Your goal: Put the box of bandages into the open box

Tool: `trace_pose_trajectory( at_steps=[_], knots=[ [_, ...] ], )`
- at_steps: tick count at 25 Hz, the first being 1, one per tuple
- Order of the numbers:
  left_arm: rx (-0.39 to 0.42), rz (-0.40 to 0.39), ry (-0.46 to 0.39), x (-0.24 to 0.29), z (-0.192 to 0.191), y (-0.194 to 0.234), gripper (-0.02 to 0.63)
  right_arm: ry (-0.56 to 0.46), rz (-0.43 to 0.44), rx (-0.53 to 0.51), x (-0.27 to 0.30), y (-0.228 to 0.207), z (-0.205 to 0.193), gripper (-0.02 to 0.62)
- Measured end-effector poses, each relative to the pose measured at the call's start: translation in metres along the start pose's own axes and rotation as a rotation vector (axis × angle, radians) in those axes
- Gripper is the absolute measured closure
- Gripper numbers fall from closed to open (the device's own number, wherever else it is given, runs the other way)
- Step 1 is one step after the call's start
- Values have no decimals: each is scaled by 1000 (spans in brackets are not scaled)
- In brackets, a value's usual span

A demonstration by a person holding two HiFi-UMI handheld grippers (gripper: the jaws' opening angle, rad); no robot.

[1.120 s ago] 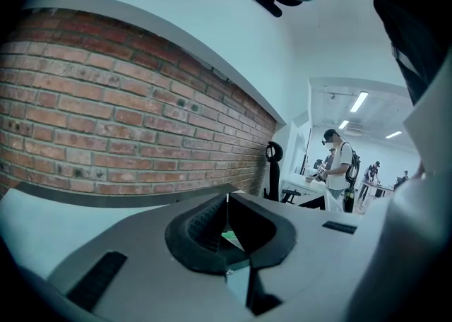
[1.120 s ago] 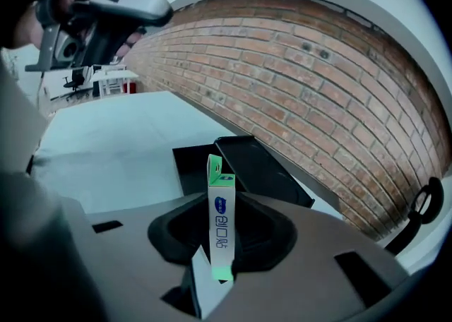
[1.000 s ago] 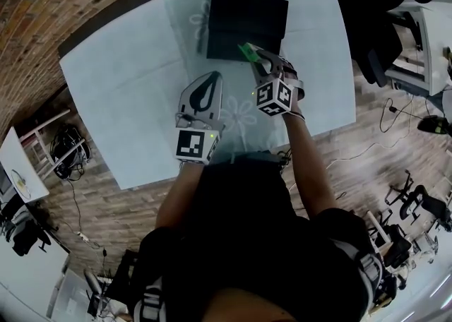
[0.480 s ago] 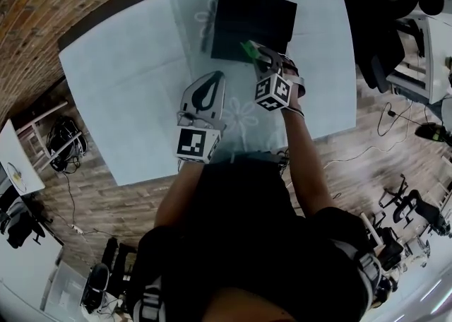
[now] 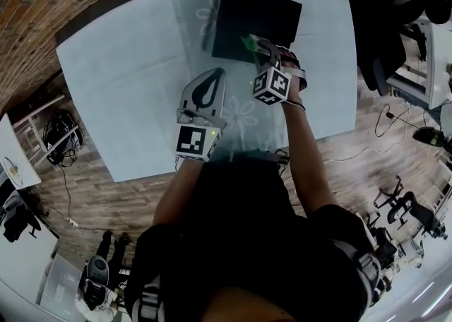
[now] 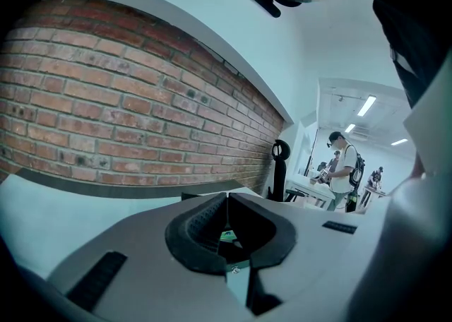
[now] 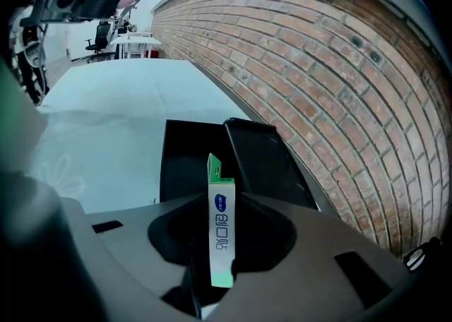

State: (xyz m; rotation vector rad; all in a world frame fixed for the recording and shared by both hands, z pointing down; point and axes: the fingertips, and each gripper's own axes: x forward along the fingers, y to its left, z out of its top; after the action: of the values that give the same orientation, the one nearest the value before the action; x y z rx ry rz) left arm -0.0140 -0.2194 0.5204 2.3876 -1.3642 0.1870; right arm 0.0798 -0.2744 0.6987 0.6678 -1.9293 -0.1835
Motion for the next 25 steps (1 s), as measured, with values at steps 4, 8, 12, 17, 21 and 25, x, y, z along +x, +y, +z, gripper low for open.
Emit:
trace_pose_trajectory(
  at_steps=[4,8,12,17,21,25],
  knots=[
    [-1,4,5,2,-3,1,568,11,1,-28,7,1,-1,495],
    [-1,7,13,4,-4,5,568,23,7,-51,16,-1,-4,495],
    [-5,3,13,4,-6,6,568,32,15,-74,21,2,-5,495],
    [-16,5,14,4,-8,7,568,32,23,-81,29,8,-10,496],
    [-18,9,18,3,-8,10,568,27,4,-88,32,4,-8,497],
    [-19,12,22,3,-11,11,568,21,-10,-100,33,3,-7,495]
  ],
)
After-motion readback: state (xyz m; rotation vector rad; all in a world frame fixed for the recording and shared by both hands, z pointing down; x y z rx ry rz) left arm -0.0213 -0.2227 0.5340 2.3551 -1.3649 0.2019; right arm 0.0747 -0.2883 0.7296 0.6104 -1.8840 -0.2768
